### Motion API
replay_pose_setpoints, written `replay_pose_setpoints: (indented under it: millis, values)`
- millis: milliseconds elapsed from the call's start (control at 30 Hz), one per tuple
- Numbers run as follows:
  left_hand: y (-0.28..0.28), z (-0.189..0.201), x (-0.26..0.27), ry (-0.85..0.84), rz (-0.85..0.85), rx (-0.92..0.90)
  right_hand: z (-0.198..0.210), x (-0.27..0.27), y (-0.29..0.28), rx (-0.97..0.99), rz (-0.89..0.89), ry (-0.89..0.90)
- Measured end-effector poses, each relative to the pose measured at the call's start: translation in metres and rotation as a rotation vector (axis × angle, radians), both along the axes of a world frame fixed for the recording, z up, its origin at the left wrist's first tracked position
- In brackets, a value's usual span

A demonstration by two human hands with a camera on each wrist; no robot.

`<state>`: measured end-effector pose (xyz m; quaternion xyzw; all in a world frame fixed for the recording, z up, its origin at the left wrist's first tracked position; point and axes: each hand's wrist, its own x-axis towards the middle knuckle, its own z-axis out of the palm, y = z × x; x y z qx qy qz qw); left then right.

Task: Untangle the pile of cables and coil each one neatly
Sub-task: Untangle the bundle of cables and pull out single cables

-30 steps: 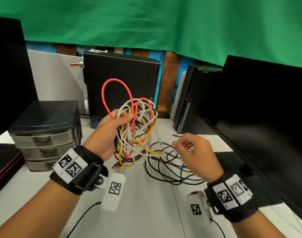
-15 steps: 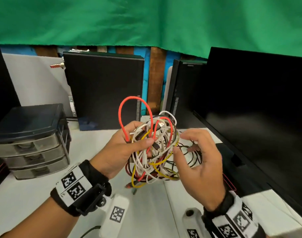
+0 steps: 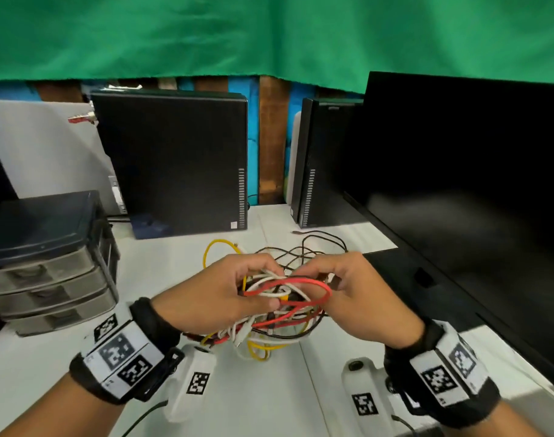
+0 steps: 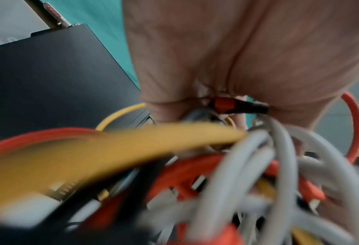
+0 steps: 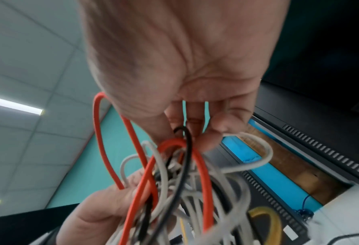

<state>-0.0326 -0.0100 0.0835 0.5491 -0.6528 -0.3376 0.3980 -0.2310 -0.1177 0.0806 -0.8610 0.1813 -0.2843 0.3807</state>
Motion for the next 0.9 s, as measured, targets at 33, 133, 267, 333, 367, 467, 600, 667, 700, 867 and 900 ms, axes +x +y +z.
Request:
replay_pose_setpoints:
  millis: [33,133,267,333,367,467,600,667,700,867,900]
  values:
    - [0.000,0.000,0.000,0.004,-0.005,0.003,0.001,0.001,0.001,0.007,-0.006,-0.031]
    - [-0.001,0.002,0.003,0.170,0.027,0.023,0.000,0.005,-0.002,0.131,-0.170,-0.245]
    - [-0.005,0.003,0.011,0.201,0.038,0.063,-0.002,0.010,-0.005,0.453,-0.338,-0.384]
    - [-0.005,0.002,0.012,0.151,0.029,0.090,-0.003,0.010,-0.007,0.381,-0.267,-0.317]
    - [-0.004,0.001,0.013,0.134,0.032,0.095,-0.003,0.009,-0.009,0.306,-0.218,-0.265]
    - [-0.004,-0.001,0.017,0.090,0.057,0.089,-0.003,0.003,-0.014,0.143,-0.081,-0.149]
    - [-0.007,-0.004,0.017,0.073,0.064,0.082,0.000,0.000,-0.012,-0.014,-0.023,-0.050]
    - [-0.009,-0.006,0.015,0.058,0.054,0.070,-0.003,-0.001,-0.012,-0.163,-0.035,0.038]
    - [-0.009,-0.006,0.015,0.047,0.048,0.064,-0.005,-0.001,-0.012,-0.221,-0.050,0.041]
    - [-0.008,-0.013,0.006,-0.027,-0.004,0.075,-0.003,0.005,-0.011,-0.265,-0.299,-0.211]
    - [-0.009,-0.015,0.003,-0.024,-0.003,0.067,0.000,0.005,-0.012,-0.213,-0.358,-0.276]
